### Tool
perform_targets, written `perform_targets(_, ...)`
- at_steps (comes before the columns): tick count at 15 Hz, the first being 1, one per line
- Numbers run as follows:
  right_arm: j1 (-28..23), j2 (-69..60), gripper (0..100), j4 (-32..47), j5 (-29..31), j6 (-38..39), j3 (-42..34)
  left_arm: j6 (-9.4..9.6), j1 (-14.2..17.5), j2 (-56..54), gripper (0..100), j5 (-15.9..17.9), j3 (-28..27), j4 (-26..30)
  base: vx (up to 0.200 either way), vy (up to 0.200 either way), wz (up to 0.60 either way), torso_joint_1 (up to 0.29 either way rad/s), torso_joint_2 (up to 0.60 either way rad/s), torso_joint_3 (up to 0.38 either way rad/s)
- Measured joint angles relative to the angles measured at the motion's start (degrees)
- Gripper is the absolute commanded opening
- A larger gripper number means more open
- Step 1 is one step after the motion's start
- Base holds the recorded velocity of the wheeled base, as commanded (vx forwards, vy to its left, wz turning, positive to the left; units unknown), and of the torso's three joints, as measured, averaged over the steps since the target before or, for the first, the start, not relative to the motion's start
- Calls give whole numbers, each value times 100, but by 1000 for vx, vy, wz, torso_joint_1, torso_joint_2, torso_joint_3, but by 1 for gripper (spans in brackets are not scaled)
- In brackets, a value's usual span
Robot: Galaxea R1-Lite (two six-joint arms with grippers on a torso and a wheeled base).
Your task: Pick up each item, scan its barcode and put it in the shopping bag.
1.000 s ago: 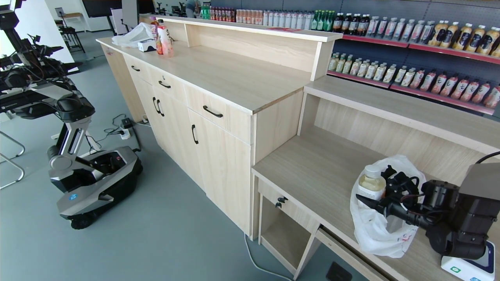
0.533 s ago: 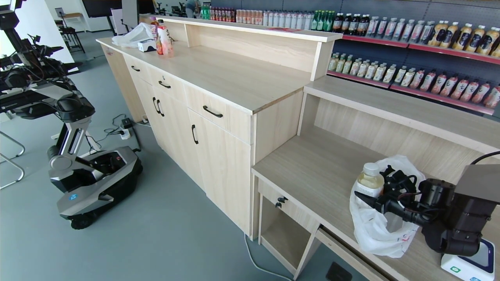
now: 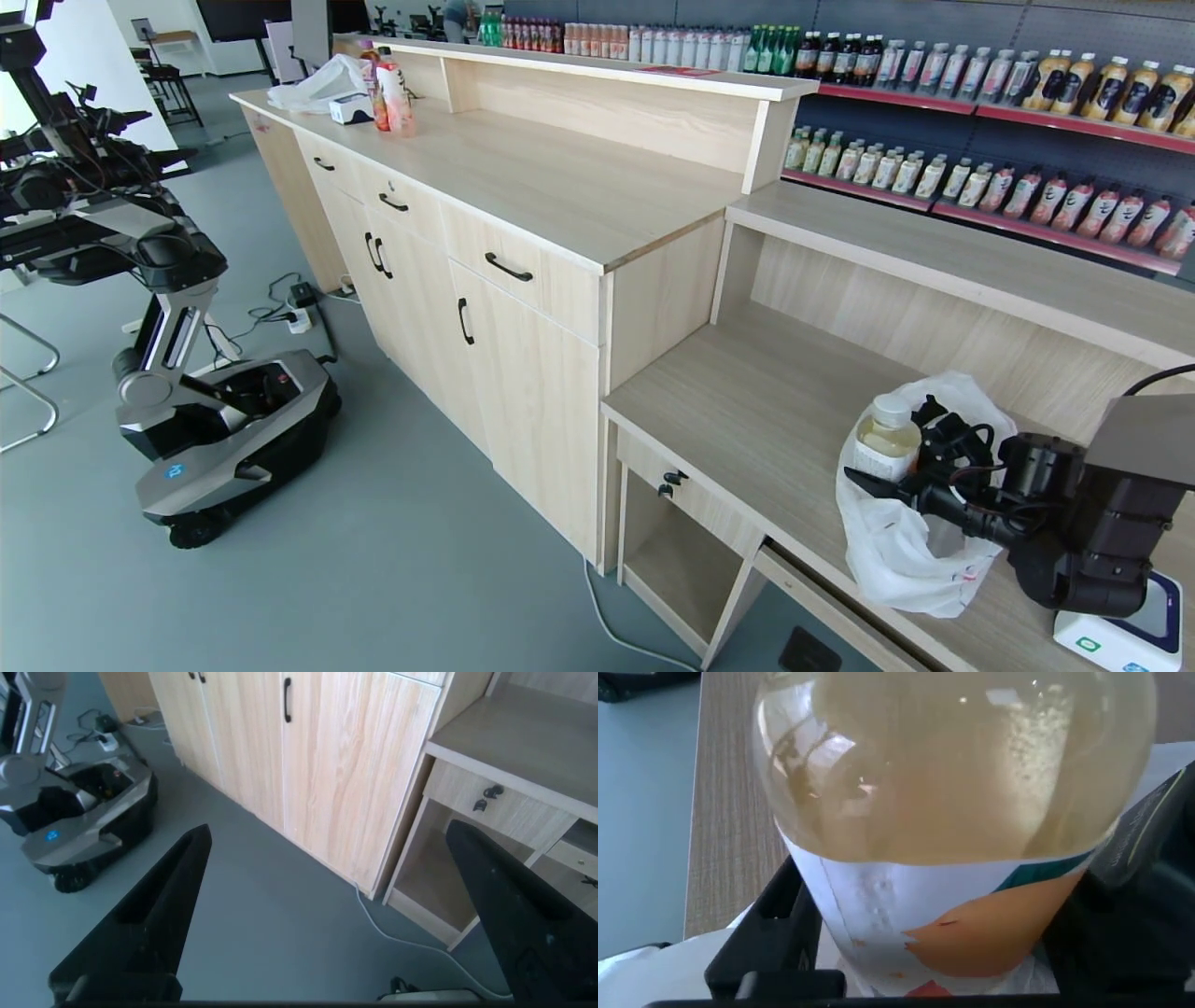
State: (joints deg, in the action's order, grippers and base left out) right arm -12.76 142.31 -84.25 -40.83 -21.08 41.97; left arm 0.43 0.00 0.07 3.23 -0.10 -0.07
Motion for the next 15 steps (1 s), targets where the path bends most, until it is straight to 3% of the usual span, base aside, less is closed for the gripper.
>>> perform_targets(10,-10,-701,100,167,-17,413,-383,0,0,0,100,2,0,2,0,0,0,0,0,0)
perform_targets(15,-16,-1943,100,1297,-6,608,-435,-2,0,0,100,0,0,2,0,0,0,0,0,0)
